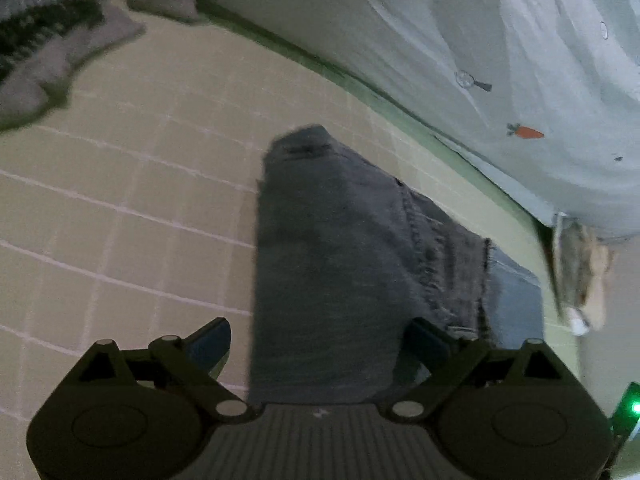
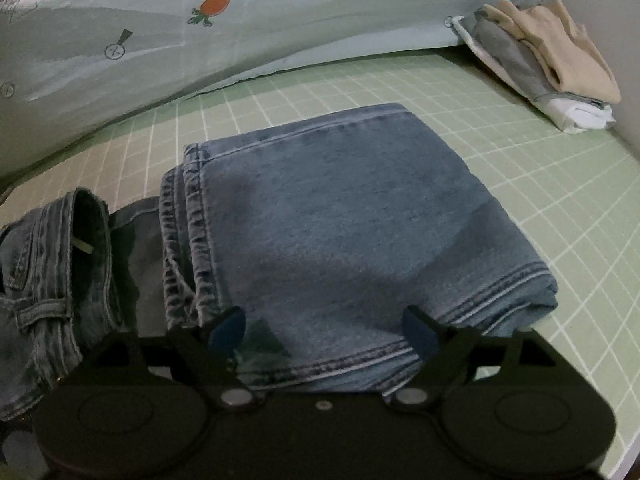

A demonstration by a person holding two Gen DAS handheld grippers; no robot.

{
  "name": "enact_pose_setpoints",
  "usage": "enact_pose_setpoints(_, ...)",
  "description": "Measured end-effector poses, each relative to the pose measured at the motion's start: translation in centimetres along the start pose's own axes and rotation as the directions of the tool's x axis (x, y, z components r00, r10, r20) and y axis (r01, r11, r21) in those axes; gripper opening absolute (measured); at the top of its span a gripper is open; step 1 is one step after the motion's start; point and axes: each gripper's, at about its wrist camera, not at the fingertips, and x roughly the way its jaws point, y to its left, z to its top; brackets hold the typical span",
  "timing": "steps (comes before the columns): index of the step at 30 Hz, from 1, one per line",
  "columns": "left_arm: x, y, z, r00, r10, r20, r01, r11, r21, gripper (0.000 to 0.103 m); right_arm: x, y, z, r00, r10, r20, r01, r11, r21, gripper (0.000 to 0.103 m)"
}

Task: Fold clothes

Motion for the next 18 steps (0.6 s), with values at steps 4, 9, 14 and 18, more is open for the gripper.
enact_pose_setpoints(4,1.6,-0.7,0.6,0.999,0.003,-0.052,-0.003,1.0,0.003,0.088,-1.0,-1.2,-0.5,1.0,0.013,0.021,-0.015,0.998,0.067,0.087)
enact_pose_setpoints(9,1.7,-1.7,0.8,0.998,0.023,-0.062,-0.022,0.999,0.024,0.059,-2.3,-3.0,-1.2,0.999,-0.002,0.036,-0.003,0.989,0.146,0.087)
enact_pose_setpoints(14,0.7,-3.4,0.9,0.999,0.016,-0.037,-0.014,0.998,0.059,0.043,-3.2,-5.4,-1.6,0.999,-0.011,0.05,0.0,0.975,0.222,0.087)
enact_pose_setpoints(18,-0.2,-5.1,0.8,1.0,0.017,-0.007,-0.016,0.997,0.082,0.04,-3.5,-6.8,-1.4,0.998,-0.005,0.059,-0.009,0.971,0.238,0.087)
